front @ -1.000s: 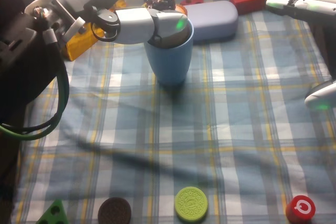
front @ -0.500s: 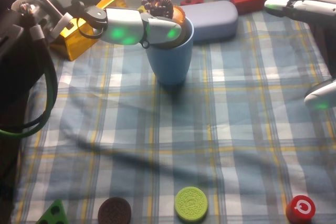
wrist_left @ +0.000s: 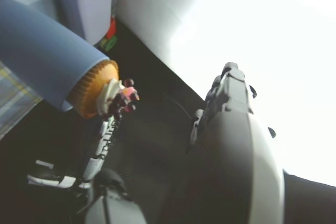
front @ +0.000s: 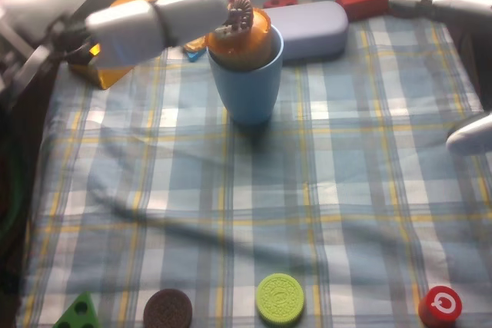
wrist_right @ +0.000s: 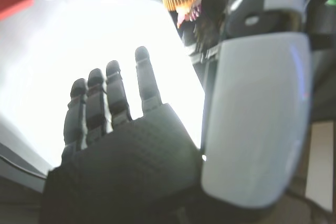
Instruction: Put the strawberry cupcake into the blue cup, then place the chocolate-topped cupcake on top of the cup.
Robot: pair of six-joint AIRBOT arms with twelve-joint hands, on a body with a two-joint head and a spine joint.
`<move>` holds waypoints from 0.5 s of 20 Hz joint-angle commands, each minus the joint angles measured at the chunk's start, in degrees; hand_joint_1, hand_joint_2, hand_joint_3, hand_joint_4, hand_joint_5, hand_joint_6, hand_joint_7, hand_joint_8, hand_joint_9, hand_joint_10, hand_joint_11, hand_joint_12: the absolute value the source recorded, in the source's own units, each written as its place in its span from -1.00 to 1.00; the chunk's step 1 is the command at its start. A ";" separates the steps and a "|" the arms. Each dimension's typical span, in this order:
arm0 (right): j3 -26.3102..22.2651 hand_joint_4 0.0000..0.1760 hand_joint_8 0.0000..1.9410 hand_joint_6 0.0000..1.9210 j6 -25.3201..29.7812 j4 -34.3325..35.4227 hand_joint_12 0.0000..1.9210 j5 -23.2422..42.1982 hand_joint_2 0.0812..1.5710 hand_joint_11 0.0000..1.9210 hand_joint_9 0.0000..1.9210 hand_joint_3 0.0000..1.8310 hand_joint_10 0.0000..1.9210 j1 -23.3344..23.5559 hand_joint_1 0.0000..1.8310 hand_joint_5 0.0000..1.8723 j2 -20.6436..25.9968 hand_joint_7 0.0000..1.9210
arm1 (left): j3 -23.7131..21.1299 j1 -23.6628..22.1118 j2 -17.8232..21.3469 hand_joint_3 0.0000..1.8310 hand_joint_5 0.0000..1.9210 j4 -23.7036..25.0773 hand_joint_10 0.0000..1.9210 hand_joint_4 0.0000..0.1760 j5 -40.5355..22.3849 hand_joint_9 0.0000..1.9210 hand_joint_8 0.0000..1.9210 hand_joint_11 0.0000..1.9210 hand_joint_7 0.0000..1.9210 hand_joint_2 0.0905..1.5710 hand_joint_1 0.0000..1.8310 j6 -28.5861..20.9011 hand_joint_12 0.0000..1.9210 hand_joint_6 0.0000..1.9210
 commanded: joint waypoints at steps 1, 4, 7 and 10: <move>-0.24 0.53 -1.00 -1.00 0.02 3.07 -1.00 7.35 -0.08 -1.00 -1.00 -0.99 -1.00 0.27 -0.81 -1.00 0.71 -1.00 | -0.77 0.97 0.83 -1.00 -1.00 -0.37 -1.00 -0.07 -9.69 -1.00 -1.00 -1.00 -1.00 -0.13 -1.00 -0.32 -1.00 -1.00; -0.85 0.42 -1.00 -1.00 -0.93 7.19 -1.00 10.52 0.11 -1.00 -1.00 -0.98 -1.00 -2.84 -1.00 -1.00 0.98 -1.00 | -3.53 7.34 2.16 -1.00 -1.00 -4.84 -1.00 -0.31 -15.21 -1.00 -1.00 -1.00 -1.00 -0.09 -1.00 -0.35 -1.00 -1.00; -3.20 -0.12 -1.00 -1.00 -7.13 13.53 -1.00 14.28 0.16 -1.00 -1.00 -1.00 -1.00 -7.23 -1.00 -1.00 1.60 -1.00 | -6.62 12.27 2.82 -0.98 -1.00 -7.19 -1.00 -0.14 -21.62 -1.00 -1.00 -1.00 -1.00 -0.03 -1.00 -0.28 -1.00 -1.00; -6.56 0.09 -1.00 -1.00 -12.49 19.54 -1.00 20.20 0.09 -1.00 -1.00 -1.00 -1.00 -12.15 -1.00 -1.00 2.60 -1.00 | -9.08 15.87 3.24 -1.00 -1.00 -9.25 -1.00 0.58 -28.11 -1.00 -1.00 -1.00 -1.00 -0.09 -1.00 -0.29 -1.00 -1.00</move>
